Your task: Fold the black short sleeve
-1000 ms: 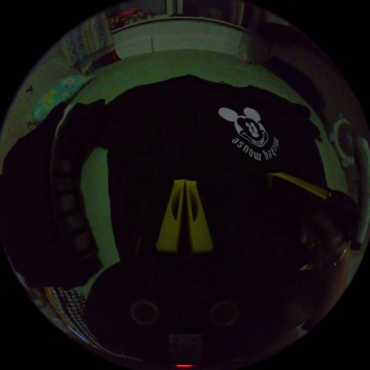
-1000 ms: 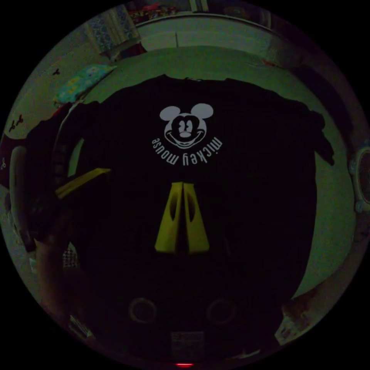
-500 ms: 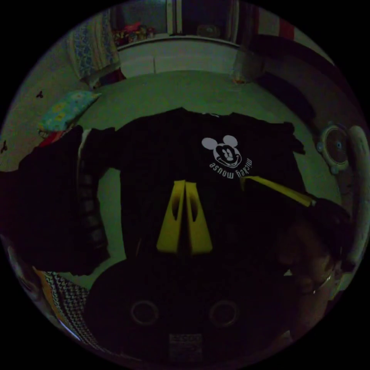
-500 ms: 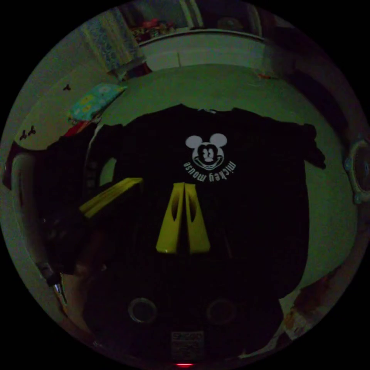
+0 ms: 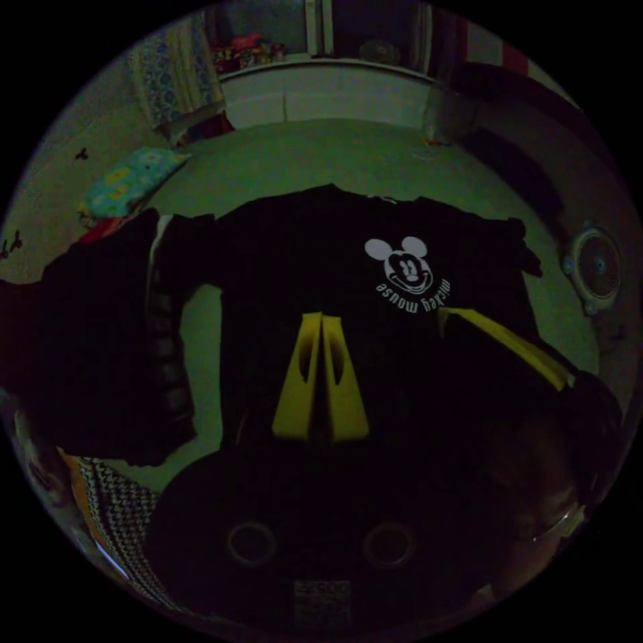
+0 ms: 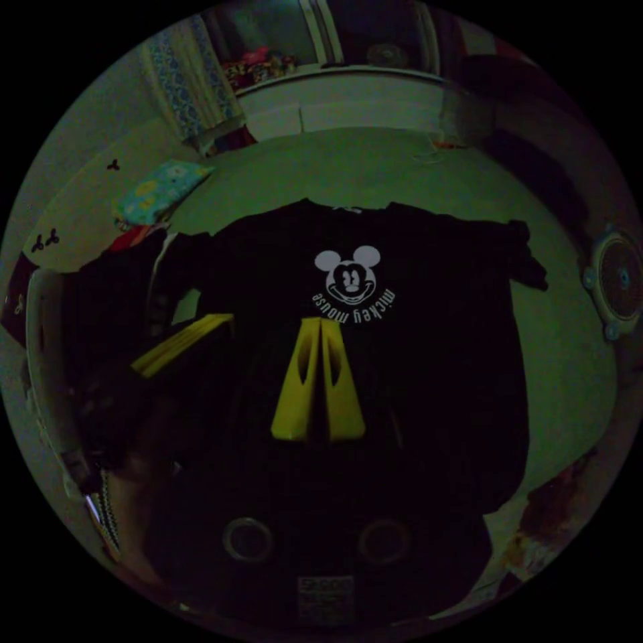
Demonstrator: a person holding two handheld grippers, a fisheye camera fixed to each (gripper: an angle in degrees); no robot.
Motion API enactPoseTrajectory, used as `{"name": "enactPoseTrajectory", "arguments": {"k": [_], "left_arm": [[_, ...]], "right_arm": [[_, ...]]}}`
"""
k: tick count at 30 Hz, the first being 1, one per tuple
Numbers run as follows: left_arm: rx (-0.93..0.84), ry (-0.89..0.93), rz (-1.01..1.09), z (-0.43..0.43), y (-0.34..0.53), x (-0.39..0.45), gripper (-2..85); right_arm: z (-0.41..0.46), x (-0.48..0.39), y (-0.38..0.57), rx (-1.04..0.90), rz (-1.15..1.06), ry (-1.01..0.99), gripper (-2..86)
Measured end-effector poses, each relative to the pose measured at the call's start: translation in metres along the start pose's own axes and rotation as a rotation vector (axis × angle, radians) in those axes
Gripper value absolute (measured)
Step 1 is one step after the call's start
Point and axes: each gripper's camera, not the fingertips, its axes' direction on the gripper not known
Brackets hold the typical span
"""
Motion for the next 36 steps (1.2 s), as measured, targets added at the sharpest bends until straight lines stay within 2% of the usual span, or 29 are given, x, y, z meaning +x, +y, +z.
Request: {"name": "enactPoseTrajectory", "arguments": {"k": [2, 7, 10, 13, 17, 19, 23, 27, 29, 32, 36], "left_arm": [[0.018, 0.043, -0.009, -0.006, 0.004, -0.01, -0.6], [-0.01, -0.025, -0.026, 0.0, 0.014, -0.038, -0.6], [0.071, -0.009, -0.045, -0.016, 0.024, -0.057, -0.6], [0.139, -0.085, -0.055, -0.029, 0.035, -0.079, -0.6], [0.017, -0.004, -0.132, -0.007, 0.041, -0.12, -0.7], [0.019, 0.005, -0.169, -0.007, 0.047, -0.143, -0.6], [0.108, -0.05, -0.201, -0.02, 0.06, -0.174, -0.6], [0.063, -0.078, -0.379, -0.005, 0.073, -0.23, -0.2], [0.052, -0.073, -0.422, -0.002, 0.079, -0.251, 0.0], [0.141, -0.038, -0.479, -0.01, 0.094, -0.281, 0.1], [0.147, -0.04, -0.496, -0.001, 0.105, -0.31, 0.2]], "right_arm": [[-0.007, -0.002, 0.001, 0.034, -0.011, 0.04, -1.0], [-0.004, 0.003, -0.002, -0.013, 0.023, 0.022, -1.0], [-0.02, 0.01, -0.002, 0.07, 0.055, 0.079, -1.0], [-0.036, 0.02, -0.001, 0.157, 0.096, 0.158, -1.0], [-0.025, 0.035, -0.007, 0.032, 0.184, 0.036, -1.0], [-0.028, 0.034, -0.007, 0.049, 0.202, 0.017, -1.0], [-0.039, 0.012, -0.009, 0.148, 0.142, 0.173, -1.0], [-0.031, -0.006, -0.012, 0.108, 0.115, 0.155, -1.0], [-0.034, -0.03, -0.011, 0.184, 0.034, 0.261, -1.0], [-0.033, -0.058, -0.01, 0.255, -0.05, 0.289, -0.9], [-0.003, -0.07, -0.021, 0.078, -0.008, 0.155, -0.9]]}}
